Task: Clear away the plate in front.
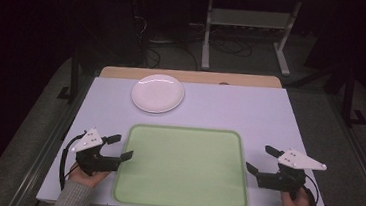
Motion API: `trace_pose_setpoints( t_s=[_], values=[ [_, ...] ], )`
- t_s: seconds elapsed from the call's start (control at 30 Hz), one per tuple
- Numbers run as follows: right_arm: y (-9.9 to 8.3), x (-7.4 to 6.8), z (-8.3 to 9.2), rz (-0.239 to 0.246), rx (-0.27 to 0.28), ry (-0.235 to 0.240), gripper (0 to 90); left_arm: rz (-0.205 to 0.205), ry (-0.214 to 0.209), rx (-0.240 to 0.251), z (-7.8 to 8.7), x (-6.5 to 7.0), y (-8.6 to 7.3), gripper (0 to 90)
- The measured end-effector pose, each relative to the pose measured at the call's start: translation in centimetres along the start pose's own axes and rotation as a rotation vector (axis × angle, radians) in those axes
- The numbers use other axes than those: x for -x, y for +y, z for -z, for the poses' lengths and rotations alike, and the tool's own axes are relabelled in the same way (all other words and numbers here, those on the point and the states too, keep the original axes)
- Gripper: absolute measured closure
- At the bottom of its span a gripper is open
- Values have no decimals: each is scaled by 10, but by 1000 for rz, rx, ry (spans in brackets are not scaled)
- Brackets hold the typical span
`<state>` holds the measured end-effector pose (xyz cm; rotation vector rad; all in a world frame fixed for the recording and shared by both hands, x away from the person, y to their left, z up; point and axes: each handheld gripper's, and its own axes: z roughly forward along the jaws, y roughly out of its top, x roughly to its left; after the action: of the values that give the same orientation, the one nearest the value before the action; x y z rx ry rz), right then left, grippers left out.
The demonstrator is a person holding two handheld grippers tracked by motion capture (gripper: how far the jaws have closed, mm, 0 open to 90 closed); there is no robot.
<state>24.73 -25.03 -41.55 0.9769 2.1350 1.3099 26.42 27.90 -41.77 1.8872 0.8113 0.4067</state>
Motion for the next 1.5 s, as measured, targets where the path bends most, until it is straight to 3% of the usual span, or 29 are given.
trace_pose_setpoints(
  t_s=[0.2, 0.5, 0.77, 0.93, 1.03, 1.2, 1.37, 1.43, 1.5],
  values=[
    [0, 0, 1, -11, 11, 5, 134, -6, -2, -9, -2, 1, 1, 246],
    [0, -2, 3, -9, 16, 2, 135, 13, -17, 50, 1, 1, 5, 250],
    [1, -4, 2, 0, 13, -6, 134, 9, -27, 39, 0, 2, 8, 250],
    [1, -2, 5, -7, 23, -14, 134, 36, -44, 56, -3, 1, 12, 249],
    [0, 0, 8, -23, 33, -21, 134, 30, -43, 46, -5, 2, 15, 251],
    [0, 0, 11, -21, 41, -30, 135, 78, -87, 18, -8, -2, 21, 260],
    [1, 0, 10, -21, 39, -30, 134, 56, -91, -6, -9, -1, 27, 261],
    [0, 0, 11, -21, 40, -31, 134, 65, -119, -11, -9, -1, 31, 293],
    [0, 1, 11, -20, 40, -31, 134, 71, -116, -16, -10, -2, 35, 294]
  ],
)
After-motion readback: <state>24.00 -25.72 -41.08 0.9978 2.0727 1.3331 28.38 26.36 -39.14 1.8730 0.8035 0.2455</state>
